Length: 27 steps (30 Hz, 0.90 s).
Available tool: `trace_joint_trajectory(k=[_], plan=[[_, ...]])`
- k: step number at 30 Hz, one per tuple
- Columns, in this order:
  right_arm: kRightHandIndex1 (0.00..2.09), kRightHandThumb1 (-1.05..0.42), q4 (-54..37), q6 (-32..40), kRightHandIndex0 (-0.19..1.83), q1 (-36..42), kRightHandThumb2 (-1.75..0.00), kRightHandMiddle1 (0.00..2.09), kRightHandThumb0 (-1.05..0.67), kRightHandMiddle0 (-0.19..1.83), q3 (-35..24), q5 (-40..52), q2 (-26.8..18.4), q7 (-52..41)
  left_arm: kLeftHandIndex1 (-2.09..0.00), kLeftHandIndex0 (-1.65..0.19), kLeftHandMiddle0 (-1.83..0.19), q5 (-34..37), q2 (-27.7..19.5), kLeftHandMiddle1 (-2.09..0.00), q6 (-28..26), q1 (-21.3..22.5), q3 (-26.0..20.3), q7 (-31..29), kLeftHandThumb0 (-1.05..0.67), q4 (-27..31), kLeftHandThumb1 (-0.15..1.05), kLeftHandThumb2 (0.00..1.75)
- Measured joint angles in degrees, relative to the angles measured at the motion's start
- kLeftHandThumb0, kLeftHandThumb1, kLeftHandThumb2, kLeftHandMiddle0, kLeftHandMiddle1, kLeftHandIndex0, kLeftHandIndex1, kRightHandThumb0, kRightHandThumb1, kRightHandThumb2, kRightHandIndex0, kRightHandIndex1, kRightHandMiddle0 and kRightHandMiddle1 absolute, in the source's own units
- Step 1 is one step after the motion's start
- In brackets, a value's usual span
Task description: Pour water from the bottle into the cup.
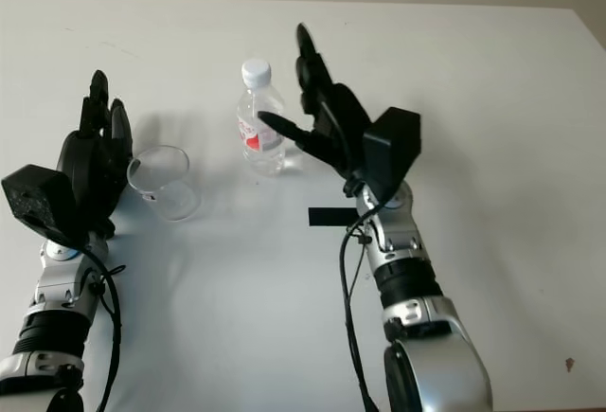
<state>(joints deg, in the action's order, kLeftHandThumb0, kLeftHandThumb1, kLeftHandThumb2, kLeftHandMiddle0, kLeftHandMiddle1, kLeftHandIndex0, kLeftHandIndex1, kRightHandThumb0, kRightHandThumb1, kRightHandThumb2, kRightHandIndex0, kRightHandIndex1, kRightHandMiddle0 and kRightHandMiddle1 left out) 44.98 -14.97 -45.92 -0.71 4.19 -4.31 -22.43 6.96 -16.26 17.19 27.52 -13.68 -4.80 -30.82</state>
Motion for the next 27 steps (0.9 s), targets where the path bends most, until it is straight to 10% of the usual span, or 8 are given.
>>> trace_joint_trajectory(k=[23, 26, 27], plan=[[0.0, -0.88, 21.22, -4.67, -0.19, -9.49, -0.04, 0.0, -0.88, -0.19, 0.52, -3.41, 4.28, -1.13, -0.06, 0.14, 0.11, -0.22, 0.01, -0.06, 0.06, 0.02, 0.01, -0.08, -0.71, -0.02, 1.05, 0.66], [0.07, -0.85, 21.64, -4.67, -0.06, -9.9, -0.04, 0.1, -0.67, -0.01, -1.02, -1.74, 5.46, -1.05, -0.05, 0.14, 0.11, -0.2, 0.04, -0.05, -0.09, 0.03, 0.0, 0.09, -0.7, -0.02, 1.05, 0.66], [0.38, -0.85, 21.78, -4.67, 0.04, -10.12, -0.05, 0.52, -0.56, 0.0, -1.42, -1.53, 5.69, -0.61, -0.05, 0.14, 0.11, -0.17, 0.09, -0.05, -0.14, 0.04, 0.0, 0.09, -0.7, -0.02, 1.05, 0.66]])
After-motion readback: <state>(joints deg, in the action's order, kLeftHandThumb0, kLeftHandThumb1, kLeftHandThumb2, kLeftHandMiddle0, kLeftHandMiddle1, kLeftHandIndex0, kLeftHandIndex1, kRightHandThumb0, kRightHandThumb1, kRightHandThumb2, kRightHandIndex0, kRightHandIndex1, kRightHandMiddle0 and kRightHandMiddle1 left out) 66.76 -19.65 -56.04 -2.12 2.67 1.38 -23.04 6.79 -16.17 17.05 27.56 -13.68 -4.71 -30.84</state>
